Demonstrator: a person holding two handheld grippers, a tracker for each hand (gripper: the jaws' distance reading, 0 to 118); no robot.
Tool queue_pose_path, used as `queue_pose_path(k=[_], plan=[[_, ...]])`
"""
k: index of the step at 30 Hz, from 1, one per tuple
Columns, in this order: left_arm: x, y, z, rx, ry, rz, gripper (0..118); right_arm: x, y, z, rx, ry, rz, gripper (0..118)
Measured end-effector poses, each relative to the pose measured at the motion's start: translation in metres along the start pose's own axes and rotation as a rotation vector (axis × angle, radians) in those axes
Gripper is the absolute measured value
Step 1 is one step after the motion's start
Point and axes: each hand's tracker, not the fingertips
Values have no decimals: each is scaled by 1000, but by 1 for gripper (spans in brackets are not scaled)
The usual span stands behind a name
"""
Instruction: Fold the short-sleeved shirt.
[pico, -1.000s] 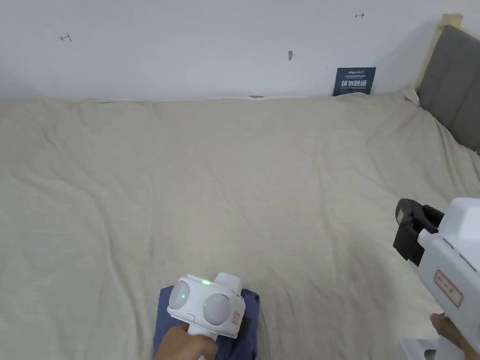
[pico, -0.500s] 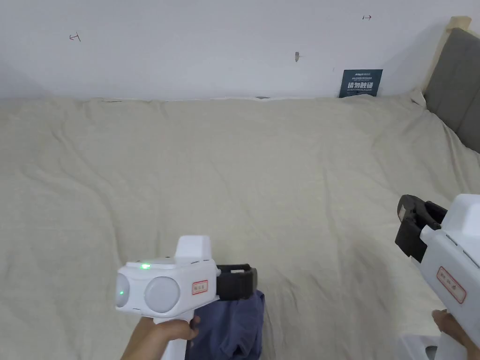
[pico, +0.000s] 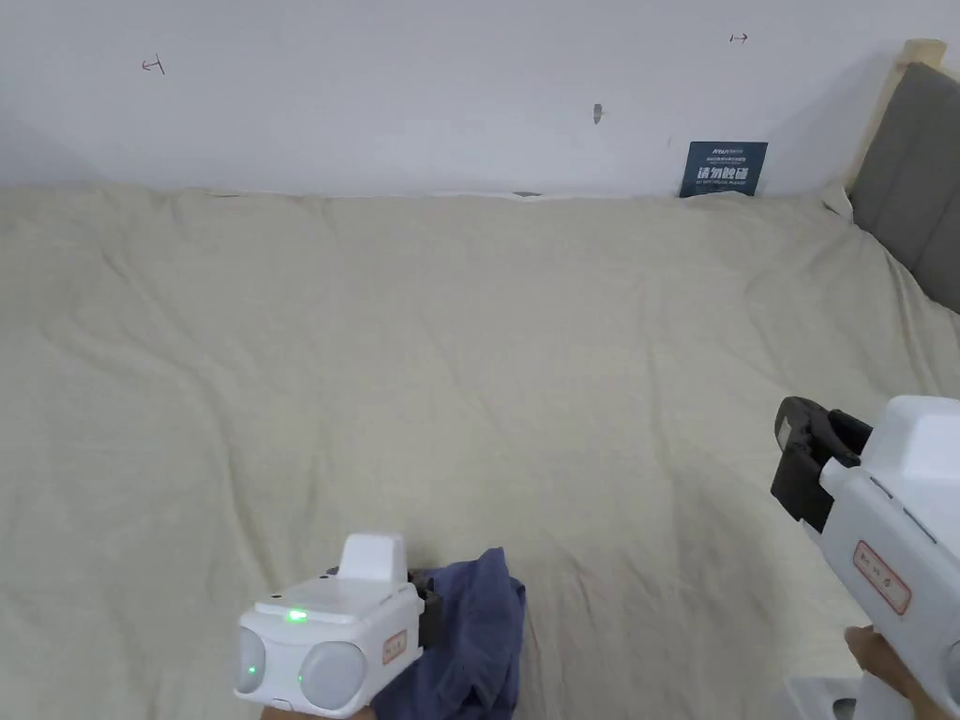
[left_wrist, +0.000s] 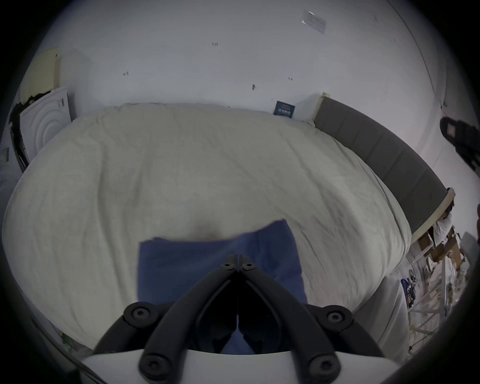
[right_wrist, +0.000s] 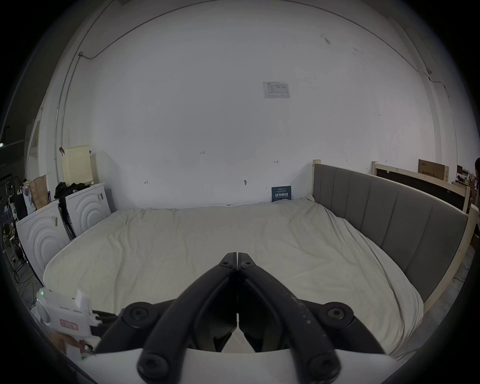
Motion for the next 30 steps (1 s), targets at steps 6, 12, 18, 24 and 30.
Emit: queue_pose_path(k=[6, 12, 18, 24, 30], plan=[[32, -13, -36, -46, -54, -18, 0, 9, -2, 0, -12, -17, 3, 2], [52, -41, -80, -132, -57, -65, 0, 21, -7, 0, -25, -46, -7, 2], [59, -37, -75, -120, -31, -96, 0, 24, -9, -1, -33, -51, -11, 2], [56, -13, -41, -21, -56, -55, 0, 16, -4, 0, -18, -35, -7, 2], [46, 47, 37, 201, -74, -82, 0, -3, 8, 3, 18, -1, 10, 2]])
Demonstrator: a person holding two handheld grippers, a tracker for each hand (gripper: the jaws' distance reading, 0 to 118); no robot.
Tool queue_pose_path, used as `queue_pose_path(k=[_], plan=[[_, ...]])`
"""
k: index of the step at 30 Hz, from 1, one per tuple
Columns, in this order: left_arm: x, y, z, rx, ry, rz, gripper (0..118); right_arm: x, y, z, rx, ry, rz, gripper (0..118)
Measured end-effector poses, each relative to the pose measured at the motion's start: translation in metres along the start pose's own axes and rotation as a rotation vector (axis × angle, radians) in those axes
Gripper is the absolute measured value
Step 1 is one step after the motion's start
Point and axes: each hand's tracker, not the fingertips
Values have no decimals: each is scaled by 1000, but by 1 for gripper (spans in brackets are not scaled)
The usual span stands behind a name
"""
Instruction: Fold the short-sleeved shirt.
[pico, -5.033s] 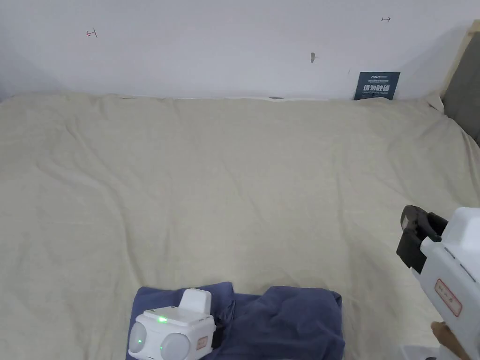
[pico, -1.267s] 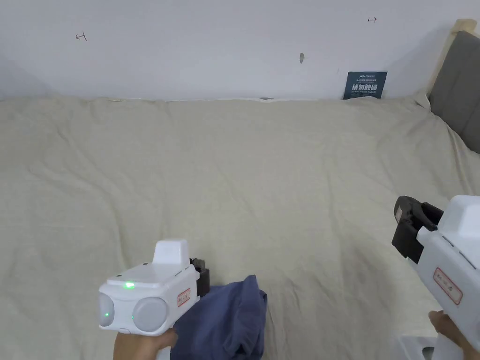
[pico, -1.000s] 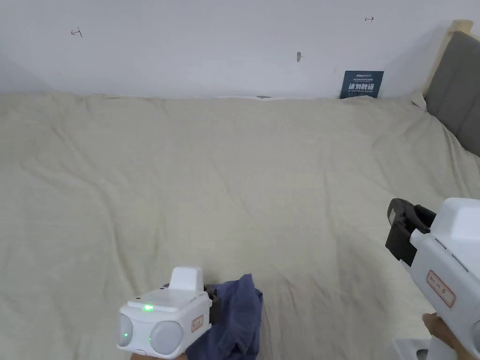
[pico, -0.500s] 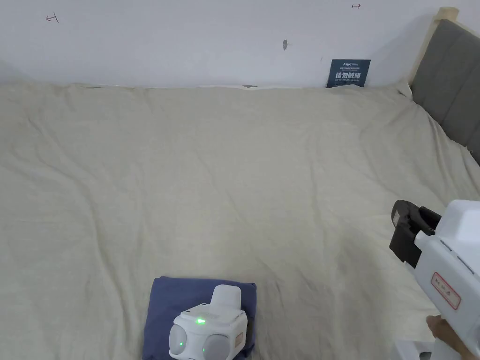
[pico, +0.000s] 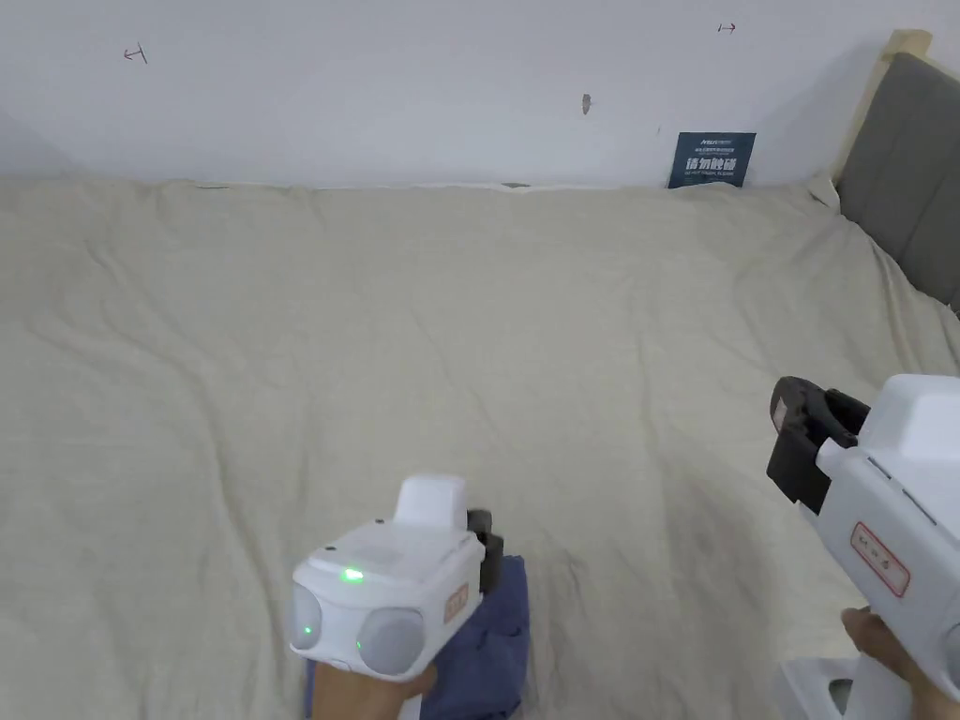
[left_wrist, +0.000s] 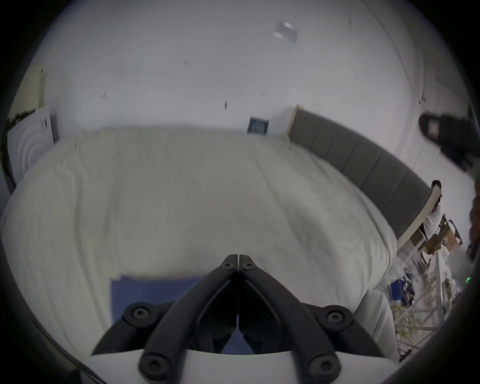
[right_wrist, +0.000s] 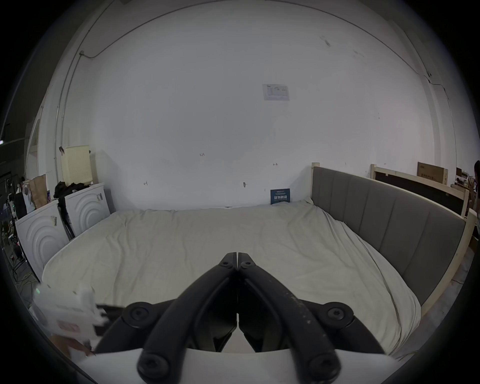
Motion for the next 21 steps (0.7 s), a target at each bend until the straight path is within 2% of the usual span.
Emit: queue_pose_path(k=[8, 16, 21], plan=[[-29, 68, 77, 275, 163, -132, 0, -31, 16, 4, 65, 40, 19, 2], [-77, 81, 124, 449, 360, -173, 0, -62, 25, 10, 142, 50, 55, 2], [-106, 71, 136, 491, 413, -113, 0, -74, 27, 7, 156, 63, 66, 2]])
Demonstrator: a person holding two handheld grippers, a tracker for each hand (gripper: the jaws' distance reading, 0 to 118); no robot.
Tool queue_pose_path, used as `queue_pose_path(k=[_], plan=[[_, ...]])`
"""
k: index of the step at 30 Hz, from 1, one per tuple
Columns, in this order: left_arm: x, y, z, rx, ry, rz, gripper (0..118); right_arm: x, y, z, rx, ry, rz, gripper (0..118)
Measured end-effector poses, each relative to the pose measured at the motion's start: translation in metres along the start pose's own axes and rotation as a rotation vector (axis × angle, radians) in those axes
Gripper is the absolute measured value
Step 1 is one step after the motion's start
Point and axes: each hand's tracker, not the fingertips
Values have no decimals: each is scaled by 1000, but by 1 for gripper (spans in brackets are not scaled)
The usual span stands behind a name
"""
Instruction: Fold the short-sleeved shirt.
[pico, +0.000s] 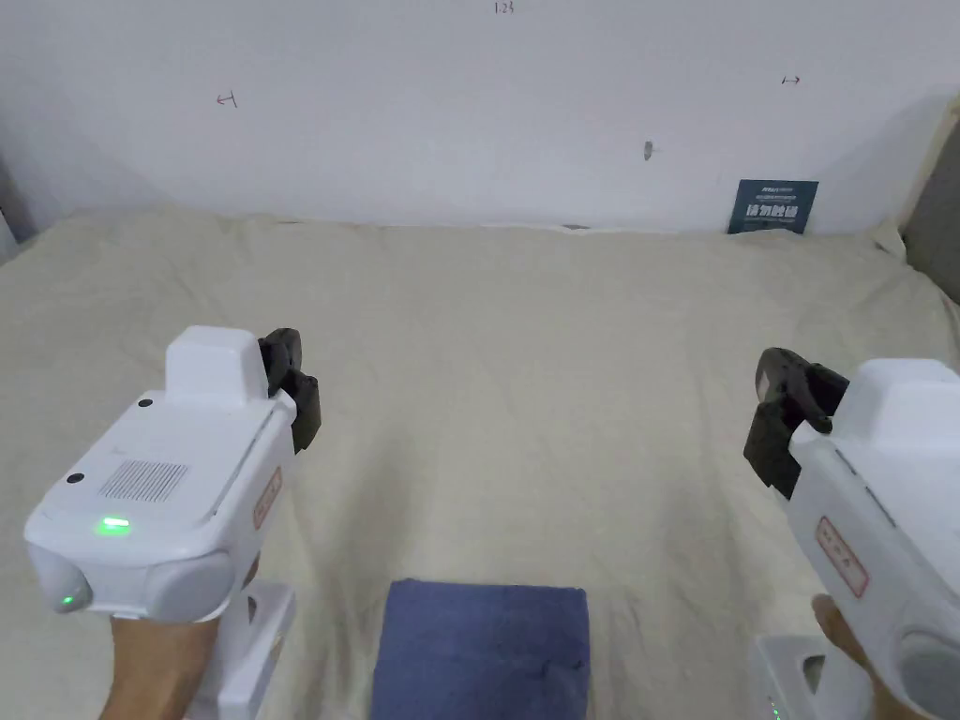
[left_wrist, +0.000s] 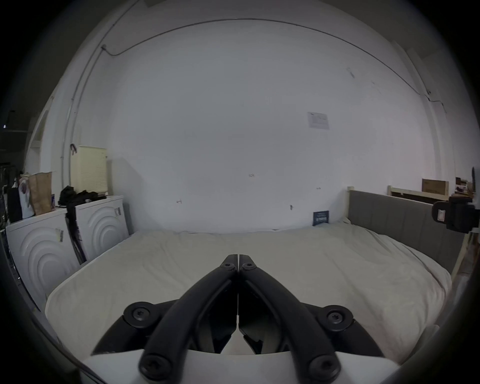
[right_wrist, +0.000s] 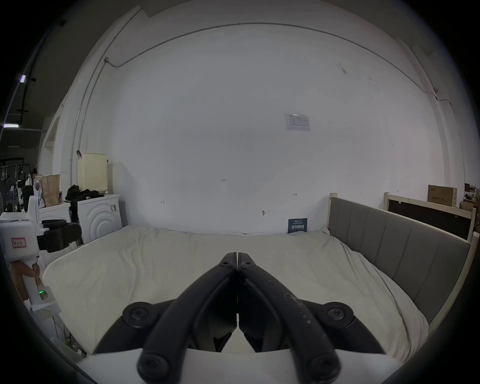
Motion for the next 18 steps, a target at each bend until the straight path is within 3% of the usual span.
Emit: queue_pose_path(k=[6, 18], plan=[[-19, -7, 3, 10, 69, 23, 0, -6, -1, -2, -3, 13, 23, 2], [-22, -10, 0, -8, 63, 50, 0, -7, -11, -12, -24, 21, 31, 2]])
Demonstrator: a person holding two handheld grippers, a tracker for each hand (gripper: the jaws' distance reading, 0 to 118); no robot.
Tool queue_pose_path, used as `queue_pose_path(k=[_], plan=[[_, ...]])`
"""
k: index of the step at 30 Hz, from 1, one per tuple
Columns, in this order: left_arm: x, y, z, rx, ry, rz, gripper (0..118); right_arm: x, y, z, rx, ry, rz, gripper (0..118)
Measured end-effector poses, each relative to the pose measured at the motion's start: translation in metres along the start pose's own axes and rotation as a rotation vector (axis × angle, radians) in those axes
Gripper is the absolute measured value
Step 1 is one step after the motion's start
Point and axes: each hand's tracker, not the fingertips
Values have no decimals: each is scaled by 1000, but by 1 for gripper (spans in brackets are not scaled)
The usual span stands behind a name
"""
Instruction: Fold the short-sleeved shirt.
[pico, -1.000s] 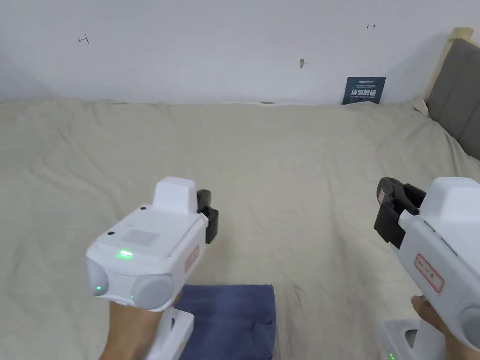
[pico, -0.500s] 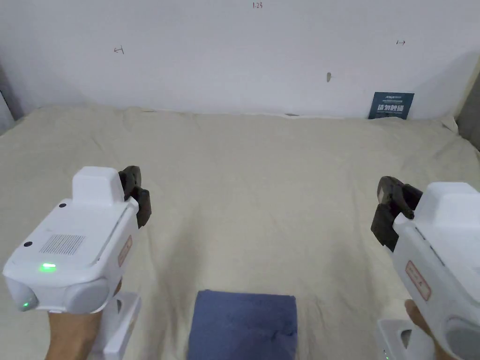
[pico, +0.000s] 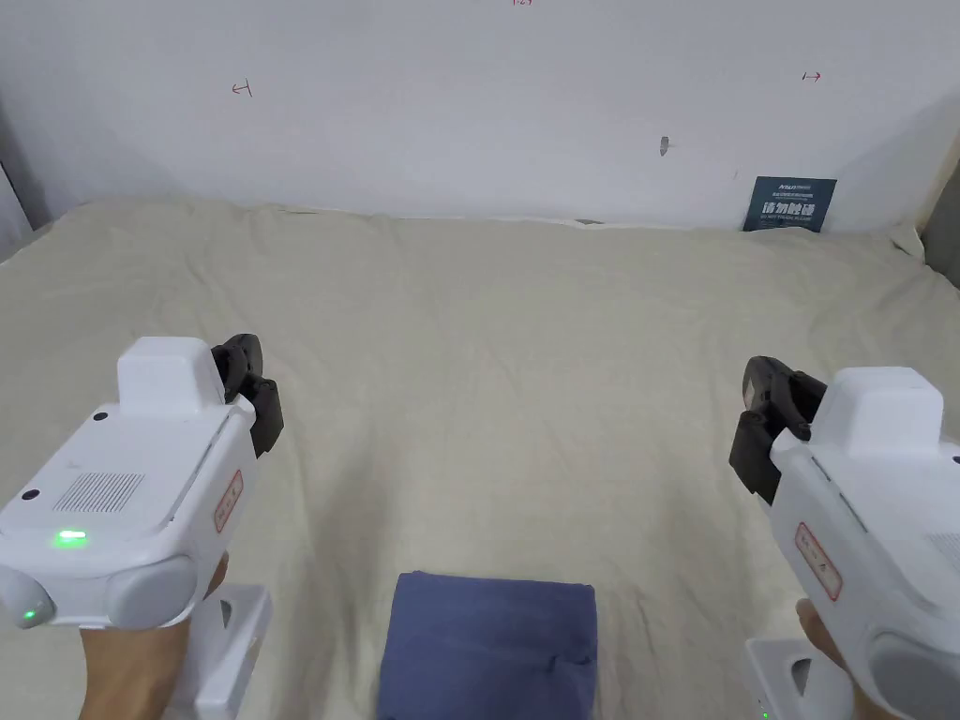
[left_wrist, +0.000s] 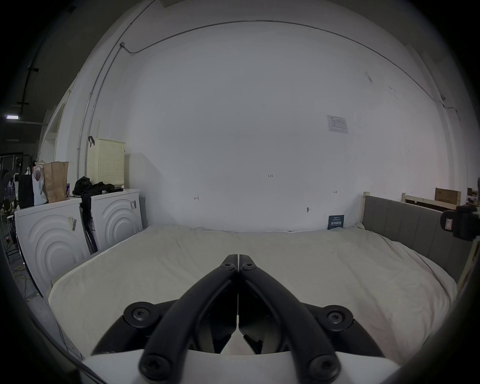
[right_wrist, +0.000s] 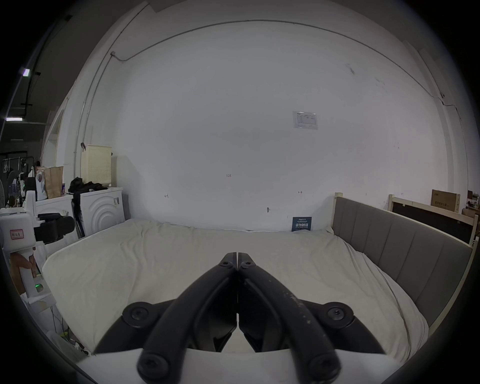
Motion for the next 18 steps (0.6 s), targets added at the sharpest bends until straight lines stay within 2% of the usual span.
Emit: queue_pose_path(k=[8, 18], plan=[[-2, -2, 0, -6, 1, 0, 0, -23, -55, -28, -103, 29, 10, 2], [-8, -12, 1, -44, -9, -8, 0, -82, -185, -66, -397, 131, 51, 2]])
